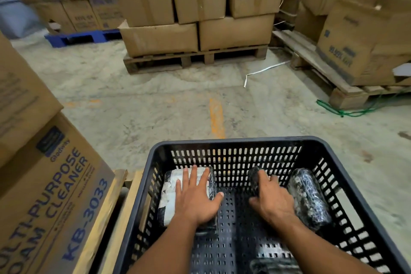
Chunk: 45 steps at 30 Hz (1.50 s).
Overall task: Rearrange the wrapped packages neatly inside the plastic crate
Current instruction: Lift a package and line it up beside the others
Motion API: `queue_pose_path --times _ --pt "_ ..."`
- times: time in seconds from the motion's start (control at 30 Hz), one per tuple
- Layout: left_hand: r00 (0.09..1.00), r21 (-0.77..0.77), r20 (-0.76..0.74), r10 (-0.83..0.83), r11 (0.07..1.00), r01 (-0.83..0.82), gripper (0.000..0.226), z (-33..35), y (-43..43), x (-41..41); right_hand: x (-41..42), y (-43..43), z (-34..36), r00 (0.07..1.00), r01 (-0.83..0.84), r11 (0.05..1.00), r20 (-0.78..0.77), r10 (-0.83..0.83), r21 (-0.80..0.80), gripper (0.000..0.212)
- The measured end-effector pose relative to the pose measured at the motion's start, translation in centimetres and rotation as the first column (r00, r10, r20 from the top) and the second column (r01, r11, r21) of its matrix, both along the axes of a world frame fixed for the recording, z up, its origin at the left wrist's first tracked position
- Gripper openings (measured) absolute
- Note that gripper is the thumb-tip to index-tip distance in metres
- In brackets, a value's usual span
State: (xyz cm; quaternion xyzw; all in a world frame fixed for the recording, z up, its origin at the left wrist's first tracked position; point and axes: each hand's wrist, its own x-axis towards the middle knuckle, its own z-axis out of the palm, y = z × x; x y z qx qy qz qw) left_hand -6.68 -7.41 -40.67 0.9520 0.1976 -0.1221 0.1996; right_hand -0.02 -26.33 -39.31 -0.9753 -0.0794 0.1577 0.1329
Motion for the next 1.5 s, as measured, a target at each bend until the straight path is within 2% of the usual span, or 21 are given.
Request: queue_pose_path --times 0.07,0.17,0.23,0.3,0.37,0.53,0.67,0.73,0.87,0.9,0.97,1.0,1.07,1.13,1.2,1.27,1.33,1.37,1.43,1.5 --pt "0.996 -0.109 0.066 0.064 0.992 -0.056 0.081 0.9 -0.7 -0.1 0.9 -0.8 1.5 0.996 0.089 0.99 -0.013 -0.088 0.113 0.05" --pt "0.978 -0.273 0.15 0.147 0.957 -0.102 0.078 2.1 -1.4 -0.3 2.8 -1.9 3.3 0.983 0.17 0.944 -0.121 -0.14 0.282 0.028" --pt "0.957 -0.411 0.167 0.235 0.899 -0.149 0.078 3.0 -1.9 -0.5 3.8 -2.2 4.8 0.967 0.224 0.852 -0.217 -0.135 0.472 0.021" --pt "0.933 -0.564 0.148 0.327 0.803 -0.192 0.077 4.1 -2.1 -0.6 4.3 -2.2 6.3 0.95 0.275 0.713 -0.299 -0.096 0.645 0.015" --pt "0.914 -0.686 0.082 0.398 0.687 -0.238 0.078 5.3 -2.0 -0.9 4.4 -2.2 7.4 0.935 0.32 0.605 -0.347 -0.077 0.729 0.01" --pt "0.859 -0.875 -0.205 0.469 0.305 -0.376 0.086 6.4 -0.5 -1.9 3.2 -1.5 7.8 0.867 0.456 0.403 -0.499 0.003 0.794 0.02" --pt "0.831 -0.893 -0.223 0.509 0.236 -0.384 0.089 6.5 0.3 -2.4 2.9 -1.0 8.1 0.847 0.474 0.364 -0.529 0.062 0.802 0.024" --pt "0.809 -0.916 -0.243 0.535 0.149 -0.373 0.088 6.2 0.6 -2.4 3.2 -0.9 8.3 0.834 0.494 0.34 -0.547 0.078 0.8 0.025" --pt "0.816 -0.948 -0.202 0.541 0.101 -0.302 0.044 7.3 0.7 -2.0 3.8 -0.9 8.3 0.798 0.527 0.282 -0.581 0.159 0.802 0.03" --pt "0.826 -0.961 -0.191 0.531 0.071 -0.268 0.041 7.5 1.1 -1.7 3.9 -0.9 8.2 0.787 0.522 0.269 -0.579 0.214 0.809 0.035" --pt "0.855 -0.984 -0.161 0.493 -0.01 -0.18 0.054 7.7 2.1 -1.2 4.2 -1.0 7.9 0.766 0.507 0.274 -0.573 0.293 0.818 0.051" --pt "0.869 -0.988 -0.144 0.472 -0.018 -0.154 0.064 7.9 2.6 -0.9 4.2 -0.8 7.9 0.763 0.495 0.284 -0.568 0.309 0.821 0.057" --pt "0.904 -0.989 -0.117 0.41 0.035 -0.144 0.079 8.0 3.0 -0.8 3.9 -0.4 8.1 0.778 0.477 0.318 -0.562 0.281 0.819 0.055" --pt "0.904 -0.983 -0.113 0.412 0.086 -0.162 0.081 7.7 3.0 -0.6 3.6 0.2 7.9 0.797 0.476 0.322 -0.556 0.234 0.818 0.05" --pt "0.866 -0.974 -0.138 0.48 0.095 -0.208 0.08 7.7 3.2 -0.8 3.2 0.7 7.3 0.804 0.514 0.257 -0.564 0.188 0.818 0.054" --pt "0.837 -0.957 -0.134 0.531 0.151 -0.249 0.062 7.9 3.5 -1.1 2.8 0.9 6.7 0.796 0.572 0.137 -0.588 0.142 0.809 0.05" --pt "0.823 -0.955 -0.15 0.548 0.136 -0.265 0.052 7.8 3.7 -1.2 2.8 1.3 6.2 0.779 0.608 0.065 -0.611 0.139 0.791 0.043" --pt "0.817 -0.959 -0.153 0.556 0.117 -0.259 0.054 7.7 3.5 -1.3 2.7 1.4 6.1 0.775 0.613 0.066 -0.615 0.147 0.787 0.036" --pt "0.796 -0.962 -0.14 0.589 0.109 -0.25 0.062 7.5 3.2 -1.3 2.4 1.5 6.2 0.774 0.599 0.131 -0.613 0.157 0.79 0.026" --pt "0.793 -0.969 -0.121 0.597 0.103 -0.226 0.06 7.3 3.3 -1.5 2.3 1.3 7.0 0.774 0.558 0.212 -0.596 0.214 0.802 0.037"
